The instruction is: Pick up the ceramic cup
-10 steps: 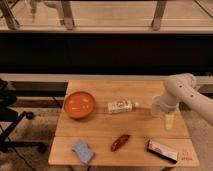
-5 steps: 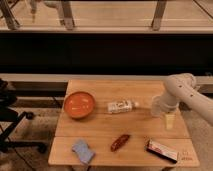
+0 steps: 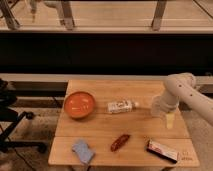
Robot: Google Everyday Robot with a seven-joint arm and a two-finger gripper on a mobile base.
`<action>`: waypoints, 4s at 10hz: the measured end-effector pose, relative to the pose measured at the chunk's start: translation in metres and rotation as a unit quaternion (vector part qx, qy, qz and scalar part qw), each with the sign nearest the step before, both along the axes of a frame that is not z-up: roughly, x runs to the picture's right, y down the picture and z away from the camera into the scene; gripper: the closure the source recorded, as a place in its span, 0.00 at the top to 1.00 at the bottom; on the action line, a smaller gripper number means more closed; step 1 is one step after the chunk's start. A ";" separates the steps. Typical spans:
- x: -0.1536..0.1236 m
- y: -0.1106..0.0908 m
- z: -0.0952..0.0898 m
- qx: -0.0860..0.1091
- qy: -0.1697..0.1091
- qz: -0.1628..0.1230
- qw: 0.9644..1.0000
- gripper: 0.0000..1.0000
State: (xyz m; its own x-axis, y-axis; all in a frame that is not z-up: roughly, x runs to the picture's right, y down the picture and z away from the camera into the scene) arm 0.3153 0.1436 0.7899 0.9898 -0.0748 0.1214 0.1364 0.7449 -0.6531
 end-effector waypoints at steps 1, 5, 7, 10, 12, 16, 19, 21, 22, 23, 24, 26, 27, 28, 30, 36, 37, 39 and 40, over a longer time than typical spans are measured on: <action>0.000 0.000 0.000 0.000 -0.001 -0.001 1.000 1.00; -0.001 -0.001 0.000 -0.001 -0.006 -0.006 1.000 1.00; -0.001 -0.001 0.000 -0.001 -0.008 -0.008 1.000 1.00; -0.002 -0.005 -0.002 -0.001 -0.011 -0.012 1.000 1.00; -0.004 -0.006 -0.002 -0.001 -0.014 -0.015 1.000 1.00; -0.002 -0.005 -0.001 -0.001 -0.020 -0.019 1.000 1.00; -0.002 -0.005 0.000 -0.002 -0.023 -0.022 0.999 1.00; -0.001 -0.005 0.000 -0.001 -0.027 -0.024 0.999 1.00; 0.000 -0.005 0.000 -0.001 -0.029 -0.026 0.999 1.00; 0.000 -0.005 0.000 -0.001 -0.030 -0.026 0.999 1.00; 0.000 -0.005 0.000 0.000 -0.031 -0.027 0.999 1.00; -0.001 -0.006 -0.001 0.000 -0.033 -0.030 0.999 1.00; -0.001 -0.006 -0.001 0.000 -0.035 -0.031 0.999 1.00; -0.001 -0.006 0.000 0.000 -0.036 -0.032 0.999 1.00; -0.001 -0.006 0.000 0.000 -0.038 -0.034 0.999 1.00; -0.002 -0.006 0.000 0.001 -0.046 -0.040 0.998 1.00; -0.002 -0.006 0.000 0.001 -0.047 -0.041 0.998 1.00; -0.002 -0.007 0.001 0.002 -0.049 -0.044 0.998 1.00; -0.002 -0.007 0.001 0.002 -0.050 -0.045 0.998 1.00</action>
State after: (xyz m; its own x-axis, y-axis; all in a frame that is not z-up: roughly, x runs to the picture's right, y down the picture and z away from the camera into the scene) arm 0.3132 0.1367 0.7904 0.9621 -0.1630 0.2186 0.2667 0.7294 -0.6300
